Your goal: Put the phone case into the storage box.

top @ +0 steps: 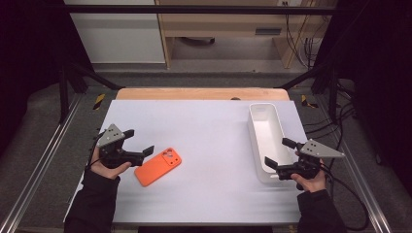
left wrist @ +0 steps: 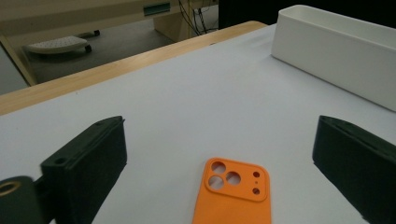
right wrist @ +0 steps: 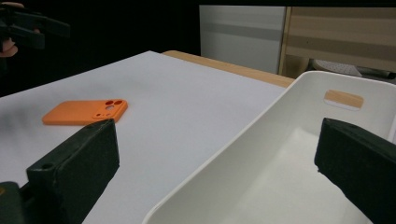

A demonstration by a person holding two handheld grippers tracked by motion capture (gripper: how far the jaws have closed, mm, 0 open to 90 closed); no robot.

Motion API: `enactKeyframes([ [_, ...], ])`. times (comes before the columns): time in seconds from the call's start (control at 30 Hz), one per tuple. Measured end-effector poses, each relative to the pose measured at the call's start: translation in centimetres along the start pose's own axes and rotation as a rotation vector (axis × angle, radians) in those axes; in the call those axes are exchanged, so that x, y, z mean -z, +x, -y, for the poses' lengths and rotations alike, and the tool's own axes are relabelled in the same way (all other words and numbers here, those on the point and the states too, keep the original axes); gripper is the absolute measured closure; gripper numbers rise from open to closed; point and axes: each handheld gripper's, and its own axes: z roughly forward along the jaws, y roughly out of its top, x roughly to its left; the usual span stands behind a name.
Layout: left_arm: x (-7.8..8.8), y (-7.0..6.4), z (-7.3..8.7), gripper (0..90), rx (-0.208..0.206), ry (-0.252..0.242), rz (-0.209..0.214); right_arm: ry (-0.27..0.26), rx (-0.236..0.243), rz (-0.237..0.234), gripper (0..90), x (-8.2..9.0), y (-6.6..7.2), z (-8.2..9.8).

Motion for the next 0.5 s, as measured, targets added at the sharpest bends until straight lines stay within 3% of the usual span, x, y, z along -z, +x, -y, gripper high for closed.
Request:
enactKeyframes([
  [0.1, -0.4, -0.2, -0.5, 0.0, -0.012, 0.004, 0.023, -0.001, 0.000, -0.002, 0.3, 0.0, 0.0, 0.0],
  [0.27, -0.9, -0.3, -0.8, 0.0, -0.036, 0.025, 0.027, 0.000, 0.001, -0.001, 0.3, 0.0, 0.0, 0.0],
  [0.5, -2.1, -0.6, -1.0, 0.0, -0.068, 0.094, 0.045, 0.002, 0.005, -0.003, 0.3, 0.0, 0.0, 0.0],
])
